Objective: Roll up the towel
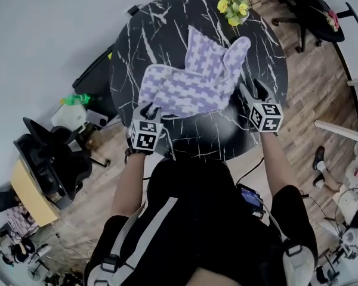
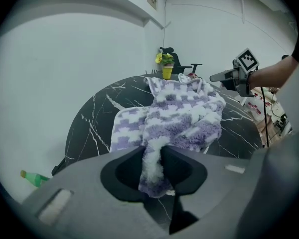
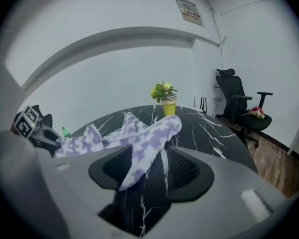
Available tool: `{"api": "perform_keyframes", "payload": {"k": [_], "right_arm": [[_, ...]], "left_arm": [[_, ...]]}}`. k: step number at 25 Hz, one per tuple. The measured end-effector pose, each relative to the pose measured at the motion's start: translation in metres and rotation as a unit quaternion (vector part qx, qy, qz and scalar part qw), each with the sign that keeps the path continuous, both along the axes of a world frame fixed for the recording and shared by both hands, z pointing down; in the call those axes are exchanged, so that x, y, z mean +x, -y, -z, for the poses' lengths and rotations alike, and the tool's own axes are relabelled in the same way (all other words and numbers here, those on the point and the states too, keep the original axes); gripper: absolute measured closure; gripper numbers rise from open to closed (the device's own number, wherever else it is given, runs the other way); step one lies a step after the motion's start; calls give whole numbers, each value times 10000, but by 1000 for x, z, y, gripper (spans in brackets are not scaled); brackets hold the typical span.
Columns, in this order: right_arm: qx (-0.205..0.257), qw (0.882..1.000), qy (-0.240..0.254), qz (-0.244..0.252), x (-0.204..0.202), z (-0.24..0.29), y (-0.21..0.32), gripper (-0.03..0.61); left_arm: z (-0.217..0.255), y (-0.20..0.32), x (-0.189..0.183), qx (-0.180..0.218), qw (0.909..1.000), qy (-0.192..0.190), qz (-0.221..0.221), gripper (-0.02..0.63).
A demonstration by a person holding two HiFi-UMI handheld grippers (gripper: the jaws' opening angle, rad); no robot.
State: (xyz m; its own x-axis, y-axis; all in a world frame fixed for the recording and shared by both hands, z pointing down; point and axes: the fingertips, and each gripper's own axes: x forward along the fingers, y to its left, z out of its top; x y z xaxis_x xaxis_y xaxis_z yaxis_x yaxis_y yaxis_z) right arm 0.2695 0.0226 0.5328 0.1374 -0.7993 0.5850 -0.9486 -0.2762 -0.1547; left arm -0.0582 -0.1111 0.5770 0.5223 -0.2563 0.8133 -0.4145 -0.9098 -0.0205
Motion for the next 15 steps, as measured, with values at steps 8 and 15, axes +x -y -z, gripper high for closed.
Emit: {"api": "perform_keyframes", "payload": {"k": [8, 15], "right_arm": [[-253, 9991, 322, -99, 27, -28, 51, 347], [-421, 9981, 444, -32, 32, -50, 76, 347]], "left_arm": [[-2, -2, -9, -39, 9998, 20, 205, 499], [-8, -13, -16, -184, 9993, 111, 311, 483]]}}
